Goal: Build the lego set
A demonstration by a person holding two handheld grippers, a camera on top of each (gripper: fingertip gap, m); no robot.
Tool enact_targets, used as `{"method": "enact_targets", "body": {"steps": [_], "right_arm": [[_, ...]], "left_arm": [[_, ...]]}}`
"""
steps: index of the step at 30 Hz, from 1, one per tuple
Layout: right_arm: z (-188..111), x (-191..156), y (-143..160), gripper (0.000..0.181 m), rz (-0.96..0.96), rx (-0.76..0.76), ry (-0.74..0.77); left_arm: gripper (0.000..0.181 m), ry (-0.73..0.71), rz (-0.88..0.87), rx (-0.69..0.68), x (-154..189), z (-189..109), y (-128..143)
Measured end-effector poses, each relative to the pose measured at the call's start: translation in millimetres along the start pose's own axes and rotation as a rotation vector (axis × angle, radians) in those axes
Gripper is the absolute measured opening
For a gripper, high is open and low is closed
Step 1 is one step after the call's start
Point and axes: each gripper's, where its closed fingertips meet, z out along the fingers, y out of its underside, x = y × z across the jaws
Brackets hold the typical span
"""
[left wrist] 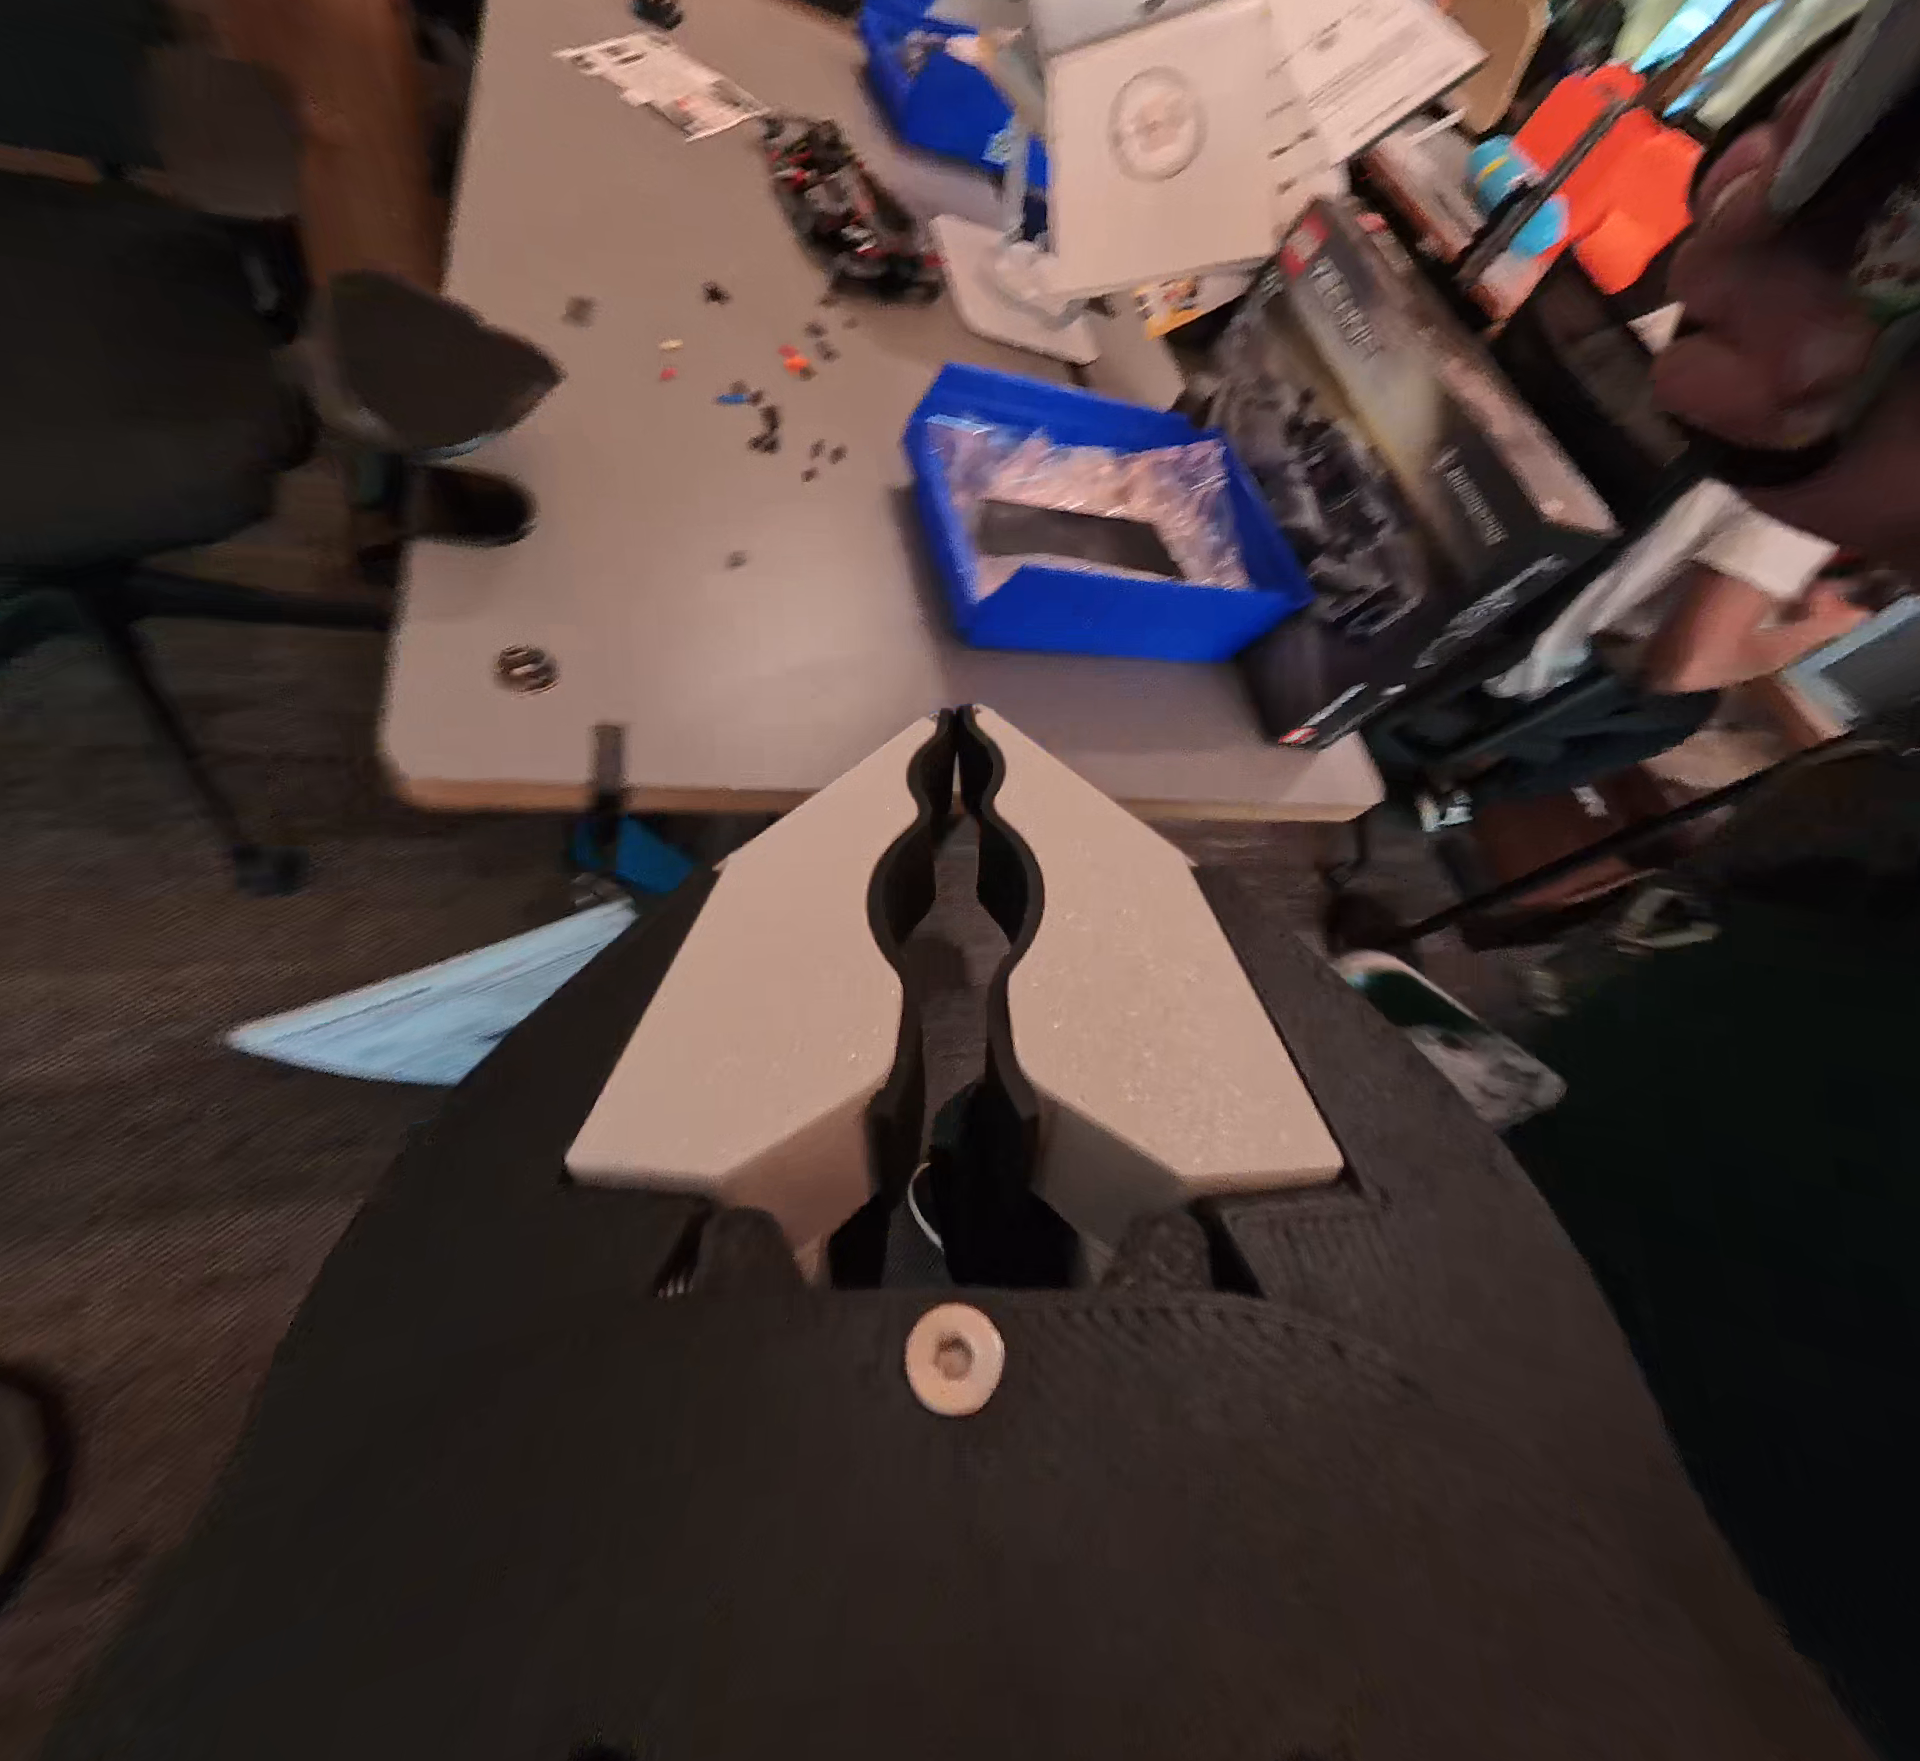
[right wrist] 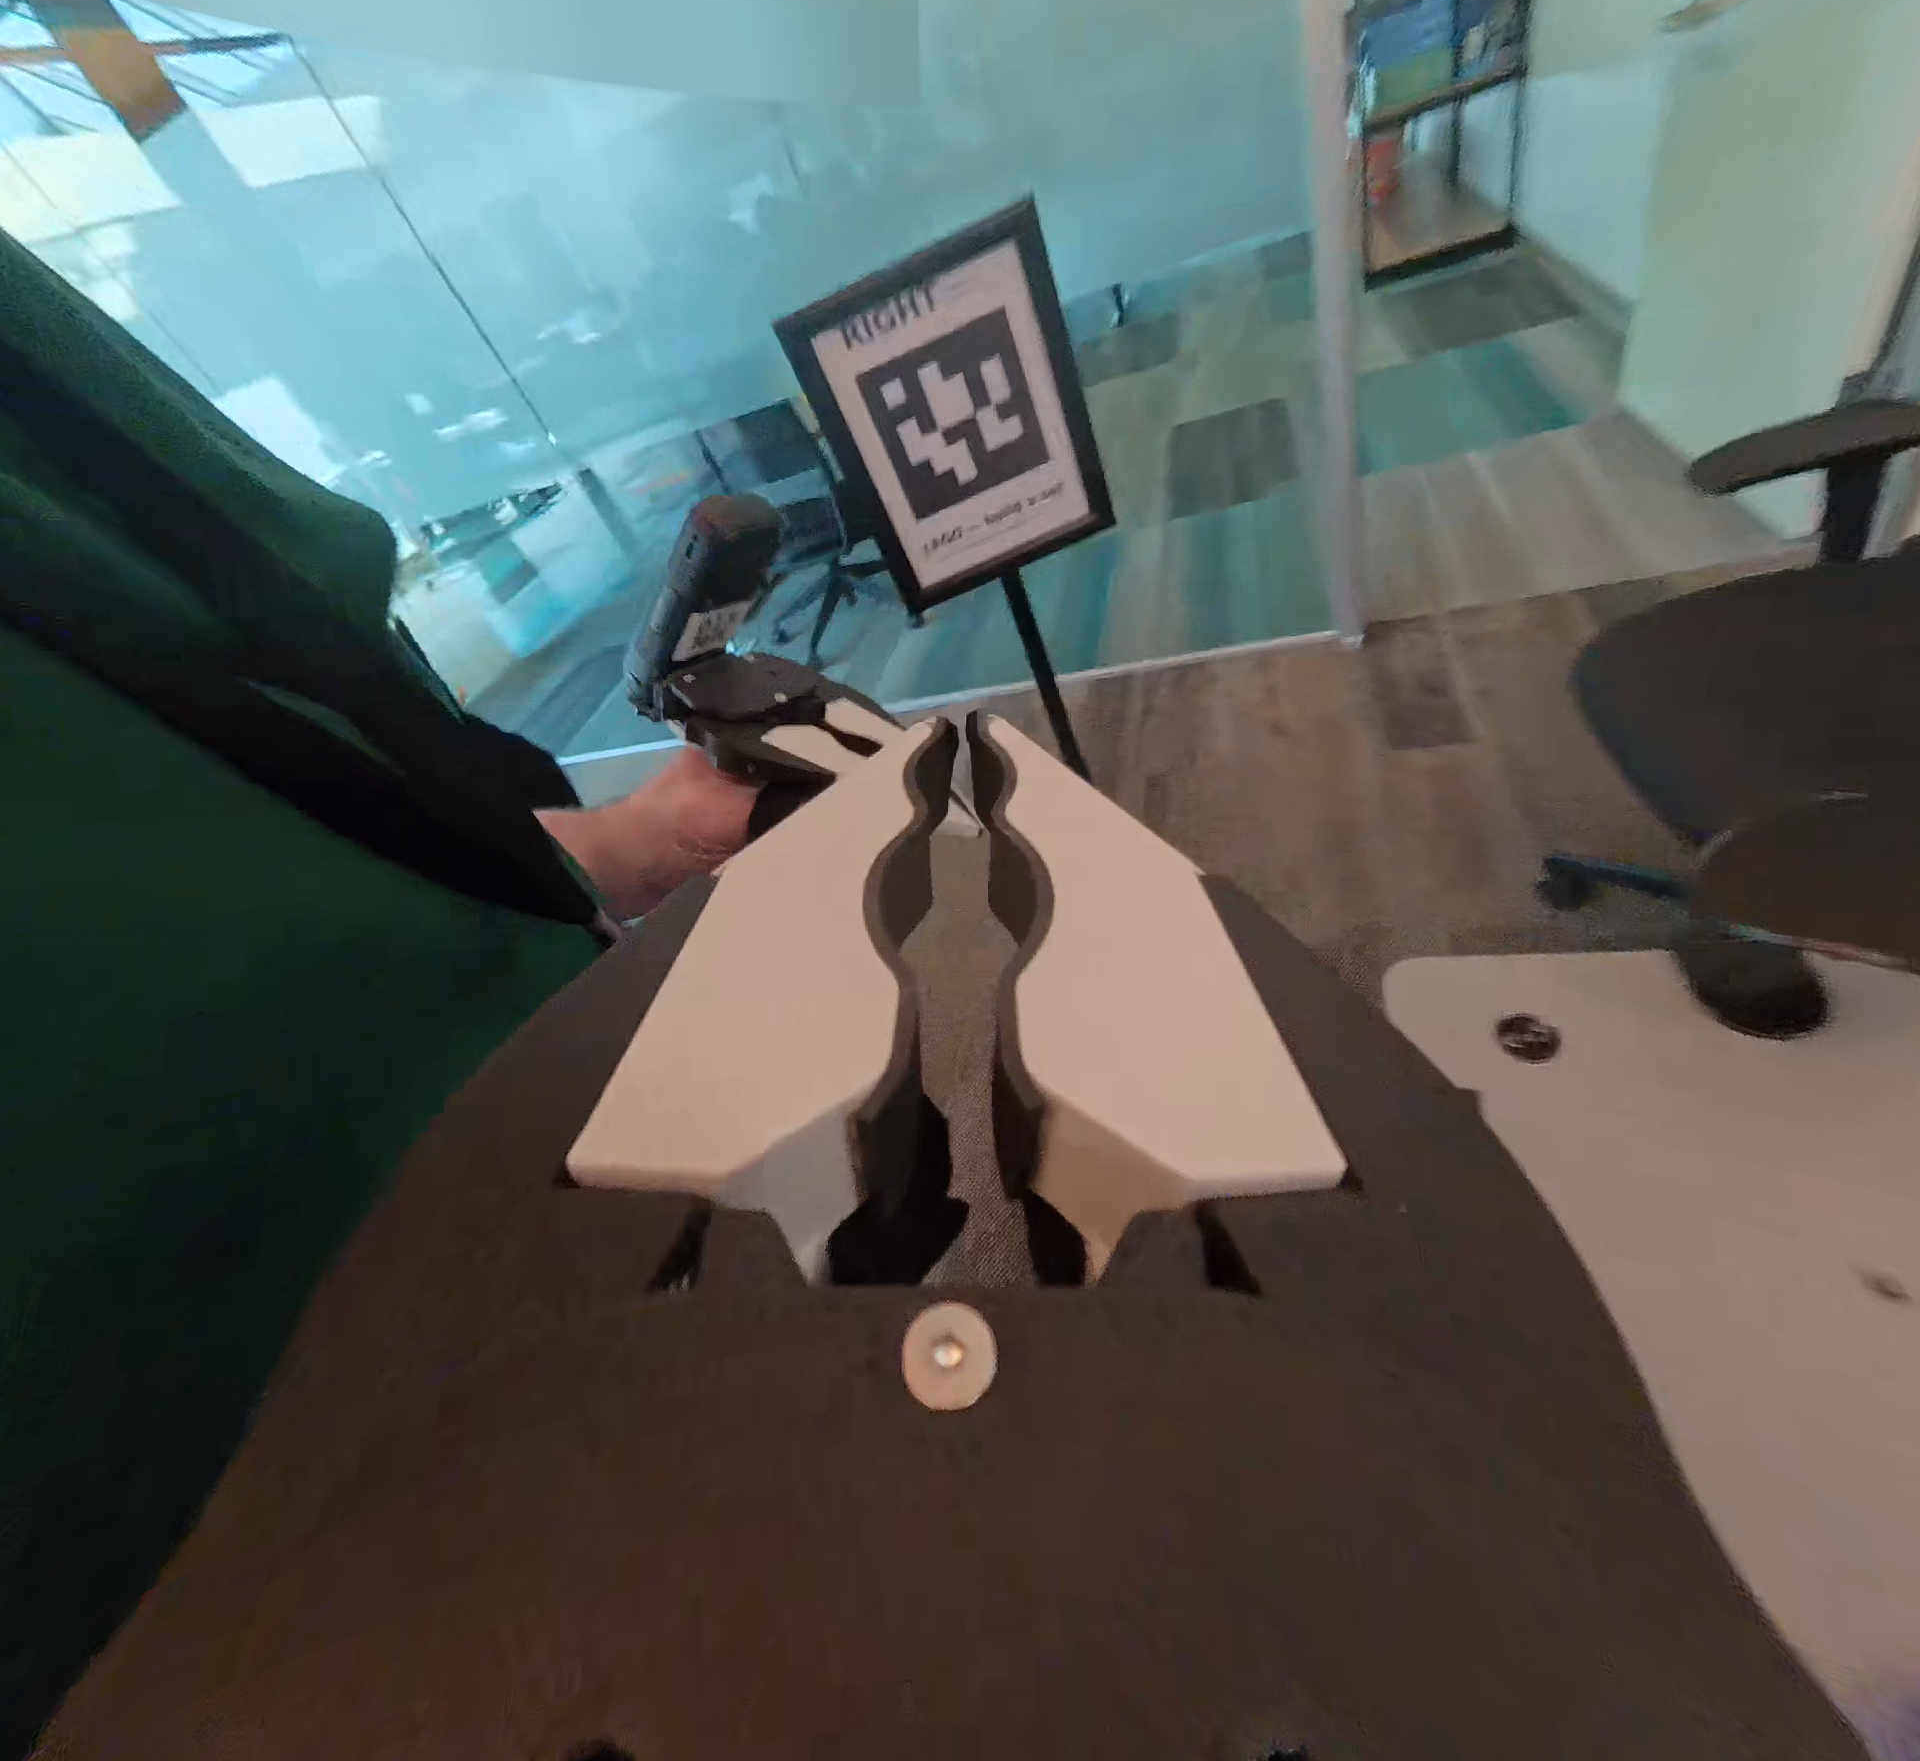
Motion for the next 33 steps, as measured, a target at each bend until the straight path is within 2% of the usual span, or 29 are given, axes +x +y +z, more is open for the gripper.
{"method": "enact_targets", "body": {"steps": [2, 4, 8, 11, 13, 15, 18, 20, 22, 25, 27, 32, 33], "right_arm": [[41, 10, 19, 0.002, 0.024, -0.062, -0.005], [76, 27, 40, 0.002, 0.046, -0.107, 0.011], [141, 62, 63, 0.003, 0.122, -0.14, 0.006], [192, 98, 64, 0.004, 0.148, -0.14, -0.011], [226, 136, 63, 0.005, 0.162, -0.125, 0.006], [257, 185, 60, 0.008, 0.203, -0.088, 0.035], [289, 259, 65, 0.027, 0.325, -0.091, 0.078], [288, 294, 65, 0.031, 0.361, -0.097, 0.136], [273, 320, 60, 0.034, 0.381, -0.09, 0.221], [244, 349, 46, 0.037, 0.423, -0.039, 0.366], [222, 363, 37, 0.04, 0.447, 0.017, 0.48], [172, 382, 23, 0.04, 0.511, 0.213, 0.761], [164, 384, 24, 0.04, 0.522, 0.242, 0.814]], "left_arm": [[0.0, -0.071, 0.023, -0.023, -36, -13, 2], [0.0, -0.071, 0.033, -0.034, -63, -14, -4], [0.0, 0.006, 0.124, -0.1, -111, 8, -29], [0.0, 0.025, 0.224, -0.171, -166, 35, -52], [0.002, 0.052, 0.232, -0.196, -209, 59, -70], [0.011, 0.088, 0.207, -0.23, -256, 88, -81], [0.025, 0.134, 0.157, -0.258, -317, 133, -108], [0.032, 0.163, 0.19, -0.281, -347, 168, -130], [0.037, 0.214, 0.247, -0.307, -365, 210, -155], [0.039, 0.358, 0.361, -0.318, -366, 280, -197], [0.037, 0.472, 0.441, -0.355, -358, 330, -216], [0.013, 0.778, 0.519, -0.539, -343, 444, -227], [0.0, 0.83, 0.514, -0.591, -345, 464, -224]]}}
